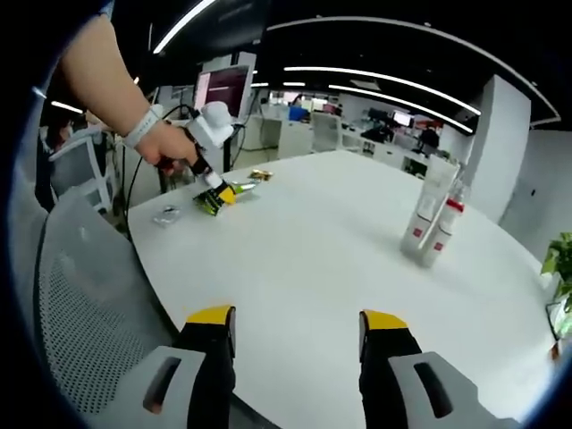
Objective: Arrange the skincare products in the storage area until every visible bottle or jar stands upright without overlapping.
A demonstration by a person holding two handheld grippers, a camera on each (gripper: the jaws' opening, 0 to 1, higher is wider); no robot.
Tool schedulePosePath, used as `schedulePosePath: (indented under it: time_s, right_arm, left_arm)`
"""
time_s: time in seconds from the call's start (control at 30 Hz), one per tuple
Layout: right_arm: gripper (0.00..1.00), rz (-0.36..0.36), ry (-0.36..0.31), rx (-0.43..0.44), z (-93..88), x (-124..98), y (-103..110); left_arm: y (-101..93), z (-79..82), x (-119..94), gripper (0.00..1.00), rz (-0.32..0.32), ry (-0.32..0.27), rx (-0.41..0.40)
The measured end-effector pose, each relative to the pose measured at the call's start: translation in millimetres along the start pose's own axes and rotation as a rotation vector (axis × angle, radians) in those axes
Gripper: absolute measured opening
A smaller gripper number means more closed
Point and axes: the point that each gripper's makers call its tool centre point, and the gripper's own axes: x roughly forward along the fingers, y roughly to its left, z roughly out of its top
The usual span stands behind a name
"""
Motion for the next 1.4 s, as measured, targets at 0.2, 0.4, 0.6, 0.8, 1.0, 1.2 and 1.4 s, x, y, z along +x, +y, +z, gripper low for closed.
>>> schedulePosePath:
  time_s: [0.2, 0.4, 0.6, 0.8, 1.0, 1.2, 1.4]
  right_arm:
    - [0.55, 0.004, 0.000, 0.013, -0.3, 1, 0]
    - [0.55, 0.009, -0.005, 0.021, 0.6, 1, 1]
    - [0.54, 0.005, -0.025, 0.032, 4.4, -1, 0]
    - [0.50, 0.009, -0.011, 0.044, 0.7, 1, 0]
    - [0.49, 0.000, -0.003, 0.025, -1.4, 1, 0]
    - [0.47, -0.021, 0.023, 0.011, -8.5, 0, -9]
    - [0.47, -0.026, 0.035, -0.009, -11.3, 0, -9]
  left_arm:
    - [-30.0, 7.8, -17, 0.07, -0.115, -0.074, -0.025]
    - [-69.1, 4.1, -48, 0.06, -0.184, -0.148, 0.015]
    - [-113.9, -9.4, -83, 0.06, -0.218, -0.241, 0.108]
    - [-157.7, -30.8, -111, 0.07, -0.280, -0.323, 0.229]
    - [-180.2, -60.8, -124, 0.07, -0.294, -0.289, 0.430]
    - [-196.3, -82.8, -126, 0.08, -0.250, -0.287, 0.631]
    - [-200.9, -73.9, -123, 0.08, -0.266, -0.317, 0.560]
